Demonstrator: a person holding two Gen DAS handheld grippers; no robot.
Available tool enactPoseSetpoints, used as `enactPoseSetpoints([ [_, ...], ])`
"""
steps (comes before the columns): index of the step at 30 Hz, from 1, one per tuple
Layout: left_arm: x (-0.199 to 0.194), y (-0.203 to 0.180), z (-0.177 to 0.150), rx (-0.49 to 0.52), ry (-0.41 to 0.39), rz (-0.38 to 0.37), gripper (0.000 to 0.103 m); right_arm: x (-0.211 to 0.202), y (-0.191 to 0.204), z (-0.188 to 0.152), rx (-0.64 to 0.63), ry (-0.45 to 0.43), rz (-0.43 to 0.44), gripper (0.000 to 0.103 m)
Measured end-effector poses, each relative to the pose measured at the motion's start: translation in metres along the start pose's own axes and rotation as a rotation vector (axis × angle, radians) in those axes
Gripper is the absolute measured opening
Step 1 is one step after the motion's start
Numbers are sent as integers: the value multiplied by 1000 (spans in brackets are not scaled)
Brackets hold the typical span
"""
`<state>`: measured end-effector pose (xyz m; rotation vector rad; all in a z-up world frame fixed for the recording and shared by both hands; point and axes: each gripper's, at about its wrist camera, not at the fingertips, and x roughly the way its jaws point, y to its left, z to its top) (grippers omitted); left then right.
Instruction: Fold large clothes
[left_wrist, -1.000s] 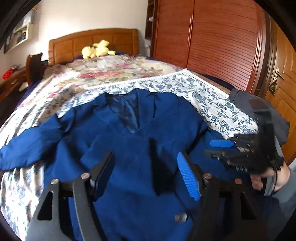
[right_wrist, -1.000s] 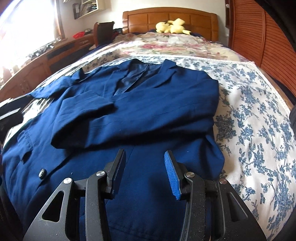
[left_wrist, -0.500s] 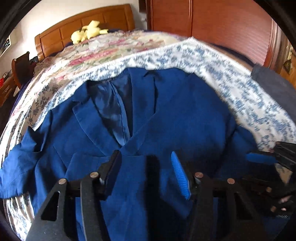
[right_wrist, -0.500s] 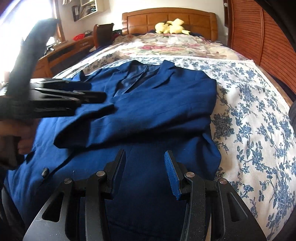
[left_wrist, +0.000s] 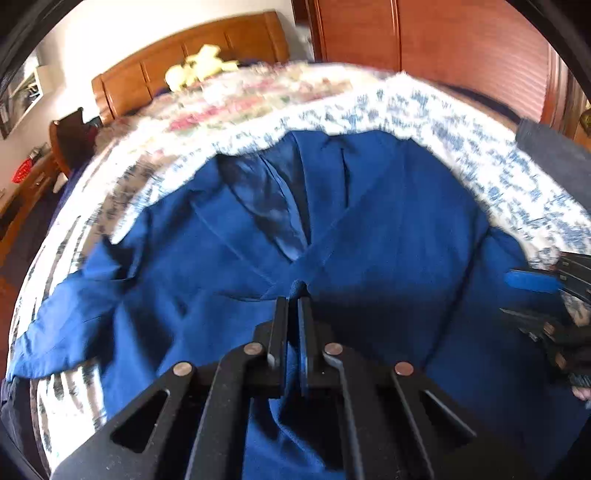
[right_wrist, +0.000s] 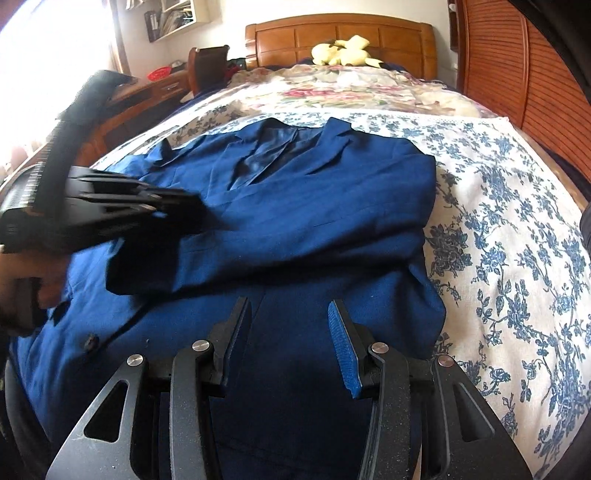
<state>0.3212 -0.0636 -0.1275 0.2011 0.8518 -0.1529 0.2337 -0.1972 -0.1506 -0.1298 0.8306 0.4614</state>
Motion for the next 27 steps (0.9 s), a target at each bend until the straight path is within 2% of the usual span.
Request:
enactPoseSetpoints([
  [5, -44, 15, -25, -17, -62, 21, 2, 0, 0, 0, 0, -5, -10, 44],
  [9, -70, 29, -46, -71, -100, 18, 2, 0, 0, 0, 2, -6, -29, 44],
  [17, -91, 38, -75, -114, -125, 39, 2, -3, 5, 4, -7, -20, -77, 44],
  [27, -110, 52, -96, -161, -137, 53, 2, -10, 24, 13, -14, -51, -73, 44],
])
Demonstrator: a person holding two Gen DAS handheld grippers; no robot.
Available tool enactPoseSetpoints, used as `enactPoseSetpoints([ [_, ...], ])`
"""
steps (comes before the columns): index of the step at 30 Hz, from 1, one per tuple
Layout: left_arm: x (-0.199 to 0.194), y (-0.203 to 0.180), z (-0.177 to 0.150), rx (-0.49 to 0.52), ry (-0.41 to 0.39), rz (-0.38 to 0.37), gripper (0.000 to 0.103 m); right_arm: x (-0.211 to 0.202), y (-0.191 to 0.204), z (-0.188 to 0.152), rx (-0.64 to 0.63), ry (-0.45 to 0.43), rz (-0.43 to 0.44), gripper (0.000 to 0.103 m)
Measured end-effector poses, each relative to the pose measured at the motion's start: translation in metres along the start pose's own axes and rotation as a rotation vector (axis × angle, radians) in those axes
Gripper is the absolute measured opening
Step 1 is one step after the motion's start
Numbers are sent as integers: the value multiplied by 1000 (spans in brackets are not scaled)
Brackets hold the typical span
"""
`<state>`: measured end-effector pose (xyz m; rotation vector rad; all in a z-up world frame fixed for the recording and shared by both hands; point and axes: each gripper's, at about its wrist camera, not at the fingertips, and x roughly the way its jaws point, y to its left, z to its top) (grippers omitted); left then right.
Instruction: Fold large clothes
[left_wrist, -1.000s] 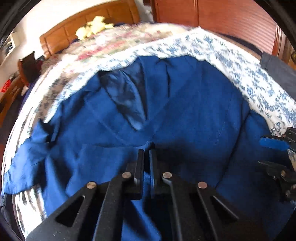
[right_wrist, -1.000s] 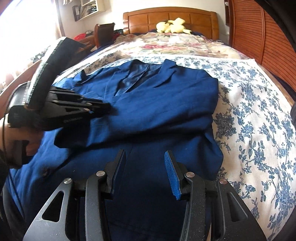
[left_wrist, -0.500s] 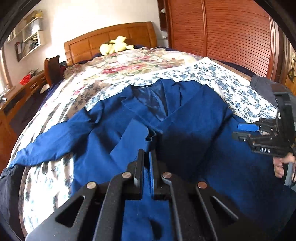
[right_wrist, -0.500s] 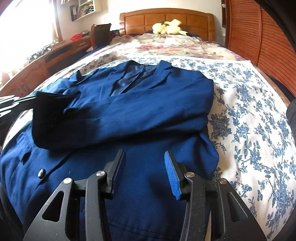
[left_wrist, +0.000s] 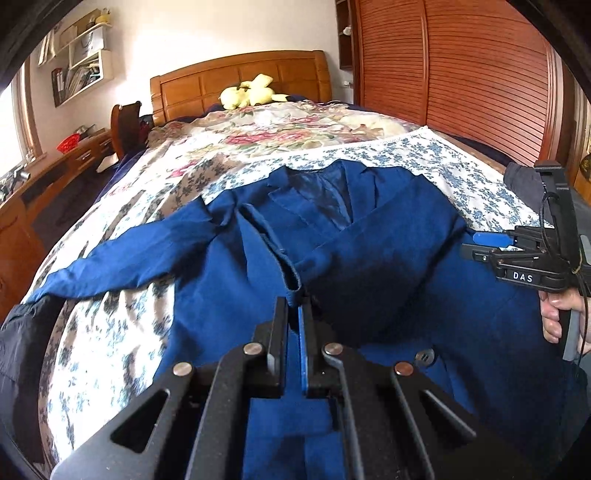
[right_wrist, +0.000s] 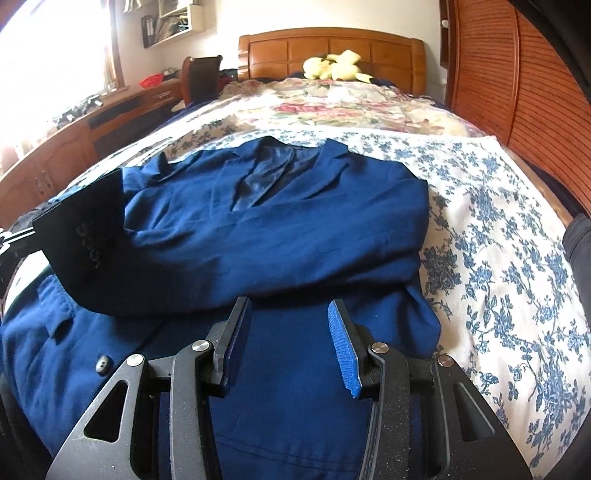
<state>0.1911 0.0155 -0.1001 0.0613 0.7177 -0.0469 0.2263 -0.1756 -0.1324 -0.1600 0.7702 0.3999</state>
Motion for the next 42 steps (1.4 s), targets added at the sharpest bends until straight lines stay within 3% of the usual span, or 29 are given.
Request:
enactPoseSetpoints([
  [5, -10, 21, -19, -40, 16, -15, 13, 7, 7, -1, -23, 18, -8, 44],
  [12, -29, 56, -40, -68, -9, -4, 32, 14, 32, 5, -41, 18, 67, 44],
  [18, -36, 89, -53, -87, -5, 20, 39, 20, 67, 16, -75, -5, 124, 44],
  [22, -38, 114, -58, -119, -13, 40, 55, 28, 104, 29, -162, -21, 137, 44],
  [31, -22, 158, -61, -150, 17, 74, 55, 69, 179, 39, -274, 32, 252, 44],
  [35, -5, 179, -58, -169, 31, 106, 55, 89, 197, 31, -336, 109, 320, 63],
  [39, 14, 213, -52, -237, 27, 93, 55, 108, 197, 21, -311, 146, 350, 67],
  [42, 30, 238, -45, -270, 37, 125, 55, 109, 196, 21, -302, 148, 358, 67],
])
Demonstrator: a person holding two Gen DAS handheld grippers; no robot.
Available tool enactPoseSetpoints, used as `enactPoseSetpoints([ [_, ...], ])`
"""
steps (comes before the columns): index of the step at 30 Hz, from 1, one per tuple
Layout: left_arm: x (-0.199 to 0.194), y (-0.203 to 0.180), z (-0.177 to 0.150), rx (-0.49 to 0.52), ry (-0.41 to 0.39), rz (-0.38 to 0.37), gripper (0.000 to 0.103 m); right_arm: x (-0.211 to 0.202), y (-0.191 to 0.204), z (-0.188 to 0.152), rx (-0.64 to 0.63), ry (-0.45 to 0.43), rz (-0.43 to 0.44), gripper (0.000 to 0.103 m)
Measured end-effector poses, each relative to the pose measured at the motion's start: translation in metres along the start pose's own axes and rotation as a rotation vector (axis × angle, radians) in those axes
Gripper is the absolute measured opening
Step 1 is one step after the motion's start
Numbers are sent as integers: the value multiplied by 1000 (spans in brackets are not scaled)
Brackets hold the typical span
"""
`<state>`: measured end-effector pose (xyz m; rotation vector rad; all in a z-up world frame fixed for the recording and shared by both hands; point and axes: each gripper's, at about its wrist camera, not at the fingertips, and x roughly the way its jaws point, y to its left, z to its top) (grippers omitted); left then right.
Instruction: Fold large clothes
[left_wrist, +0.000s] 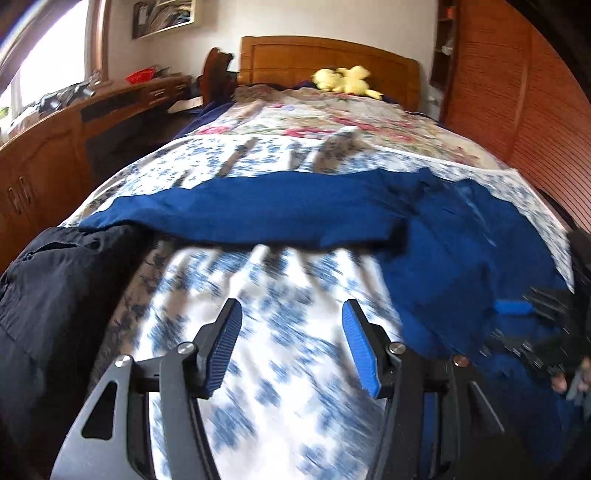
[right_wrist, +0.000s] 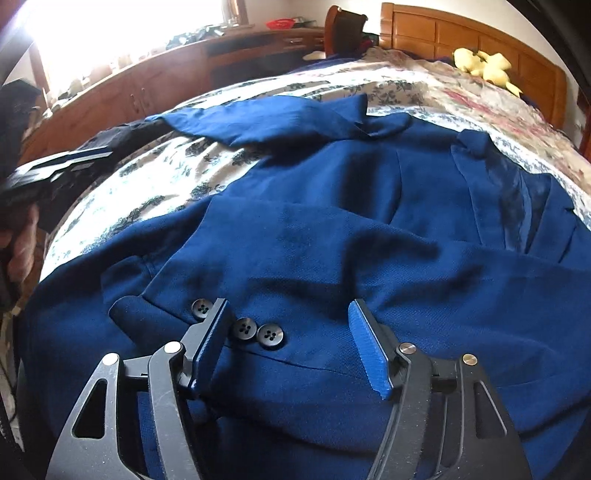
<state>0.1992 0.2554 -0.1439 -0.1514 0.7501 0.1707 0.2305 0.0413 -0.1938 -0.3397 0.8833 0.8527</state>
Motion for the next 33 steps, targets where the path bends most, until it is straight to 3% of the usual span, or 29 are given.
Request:
enactPoseSetpoints([
  [9, 63, 34, 37, 15, 49, 138, 55, 0, -1, -1, 0, -4, 0, 67],
  [21, 127, 72, 57, -139, 153, 145, 55, 0, -1, -2, 1, -4, 2, 67],
  [28, 140, 73, 66, -169, 158, 125, 55, 0, -1, -2, 3, -4, 5, 67],
  [29, 140, 72, 68, -165, 153, 121, 51, 0, -1, -2, 3, -4, 6, 67],
  [30, 141, 71, 69, -164, 154, 113, 35, 0, -1, -2, 3, -4, 6, 67],
  [32, 143, 69, 72, -168, 165, 96, 18, 0, -1, -2, 2, -4, 5, 67],
  [33, 142, 65, 74, -156, 166, 100, 5, 0, -1, -2, 2, -4, 5, 67],
])
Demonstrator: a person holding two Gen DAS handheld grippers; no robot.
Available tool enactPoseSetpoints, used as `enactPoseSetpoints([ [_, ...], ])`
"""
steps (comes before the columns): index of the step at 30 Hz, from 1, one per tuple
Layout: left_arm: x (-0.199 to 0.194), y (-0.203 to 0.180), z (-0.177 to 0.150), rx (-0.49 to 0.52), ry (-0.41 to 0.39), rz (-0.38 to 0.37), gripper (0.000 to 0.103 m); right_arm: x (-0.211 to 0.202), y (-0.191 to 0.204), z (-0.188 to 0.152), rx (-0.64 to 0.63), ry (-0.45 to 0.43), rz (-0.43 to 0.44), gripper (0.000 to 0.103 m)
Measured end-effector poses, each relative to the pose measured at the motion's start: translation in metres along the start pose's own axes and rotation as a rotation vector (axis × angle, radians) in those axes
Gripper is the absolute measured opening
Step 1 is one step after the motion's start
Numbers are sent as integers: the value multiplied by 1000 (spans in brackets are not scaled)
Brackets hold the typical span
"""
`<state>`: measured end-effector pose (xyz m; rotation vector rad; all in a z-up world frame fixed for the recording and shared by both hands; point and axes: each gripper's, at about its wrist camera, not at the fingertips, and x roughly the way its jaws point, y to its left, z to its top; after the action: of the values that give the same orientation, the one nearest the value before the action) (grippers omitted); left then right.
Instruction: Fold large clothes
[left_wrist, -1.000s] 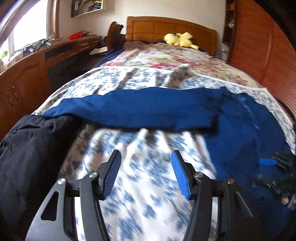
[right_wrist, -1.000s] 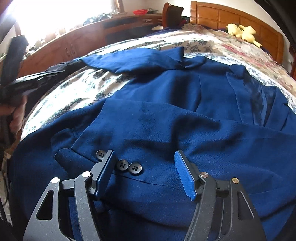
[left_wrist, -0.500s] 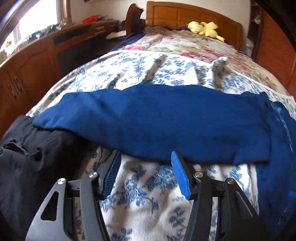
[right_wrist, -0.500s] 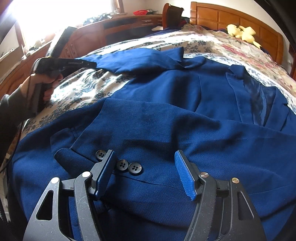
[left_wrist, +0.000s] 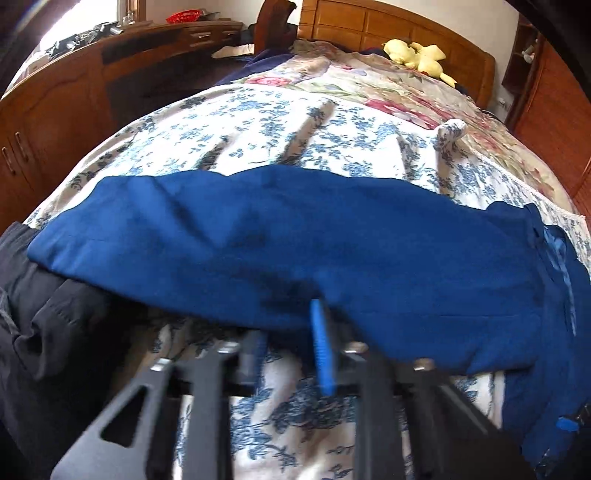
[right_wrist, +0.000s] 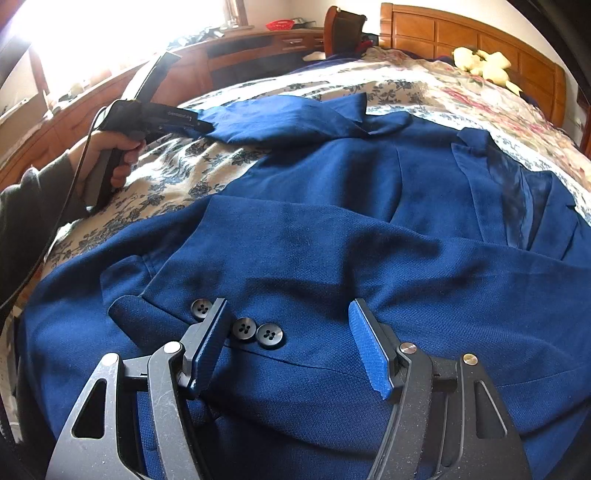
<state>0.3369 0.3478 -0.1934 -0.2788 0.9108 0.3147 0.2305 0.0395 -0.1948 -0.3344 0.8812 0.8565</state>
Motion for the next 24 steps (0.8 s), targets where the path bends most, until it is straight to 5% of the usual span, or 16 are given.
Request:
enactPoseSetpoints([
  [4, -29, -24, 6, 66, -71, 39, 0, 0, 0, 0, -3, -1, -2, 67],
  [15, -162, -138, 5, 305, -262, -53, 0, -24, -5, 1, 20, -56, -26, 67],
  [24, -195, -217, -26, 435, -276, -112, 0, -86, -43, -13, 91, -140, -113, 67],
])
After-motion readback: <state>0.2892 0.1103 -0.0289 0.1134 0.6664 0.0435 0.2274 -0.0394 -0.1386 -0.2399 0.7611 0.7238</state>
